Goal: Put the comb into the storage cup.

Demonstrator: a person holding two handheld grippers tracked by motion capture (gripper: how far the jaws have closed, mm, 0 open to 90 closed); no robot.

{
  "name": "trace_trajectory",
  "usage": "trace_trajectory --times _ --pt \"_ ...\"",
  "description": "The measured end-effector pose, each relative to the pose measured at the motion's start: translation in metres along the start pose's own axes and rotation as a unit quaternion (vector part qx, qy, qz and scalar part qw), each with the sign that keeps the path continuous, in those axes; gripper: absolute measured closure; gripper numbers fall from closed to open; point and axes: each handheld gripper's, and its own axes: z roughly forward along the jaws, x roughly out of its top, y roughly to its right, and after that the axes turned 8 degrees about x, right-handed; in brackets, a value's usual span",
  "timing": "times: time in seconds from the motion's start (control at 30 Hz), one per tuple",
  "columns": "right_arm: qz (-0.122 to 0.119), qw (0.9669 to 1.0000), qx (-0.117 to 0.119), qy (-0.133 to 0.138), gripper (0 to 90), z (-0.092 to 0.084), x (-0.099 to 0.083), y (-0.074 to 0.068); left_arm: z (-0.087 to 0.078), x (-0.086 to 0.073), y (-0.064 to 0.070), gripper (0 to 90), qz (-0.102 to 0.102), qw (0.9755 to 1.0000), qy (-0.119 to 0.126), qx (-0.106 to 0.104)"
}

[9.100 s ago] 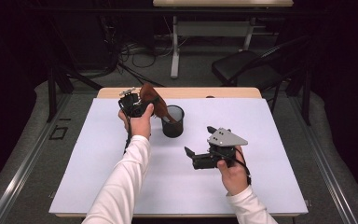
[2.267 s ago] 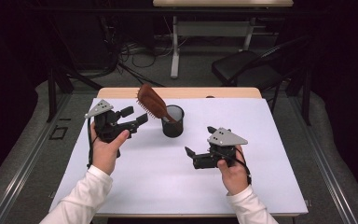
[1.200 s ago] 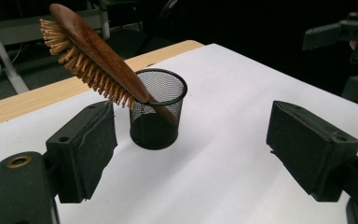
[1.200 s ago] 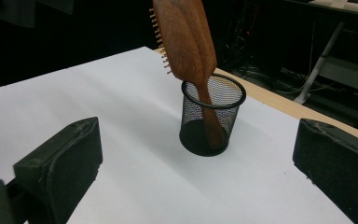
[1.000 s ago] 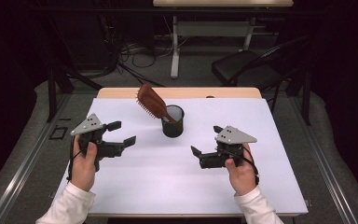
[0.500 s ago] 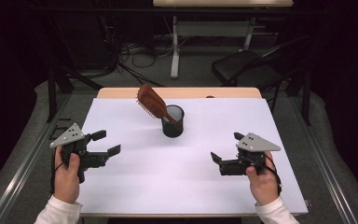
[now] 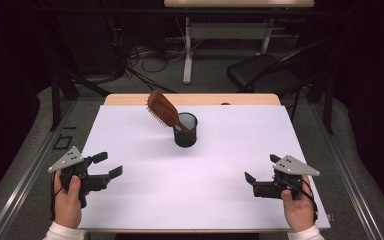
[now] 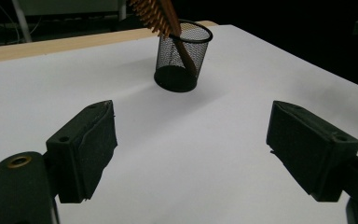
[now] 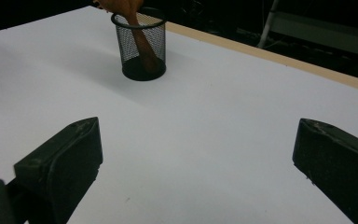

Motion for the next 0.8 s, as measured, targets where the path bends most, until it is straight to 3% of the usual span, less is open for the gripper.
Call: trace_trajectory --times 0.2,0.47,0.8 --pt "0.016 0.9997 -0.018 0.004 2.3 -0.008 -0.018 0.009 0.005 -0.018 -0.004 16.0 -0.001 1.0 -0.002 0.004" --pt "0.043 0.9985 -0.033 -0.002 2.8 -0.009 -0.041 0.02 0.007 -0.029 -0.008 16.0 0.005 1.0 0.001 0.003" --pt "0.054 0.9972 -0.05 0.011 2.8 -0.01 -0.055 0.03 0.011 -0.043 -0.018 16.0 0.008 0.9999 0.007 0.009"
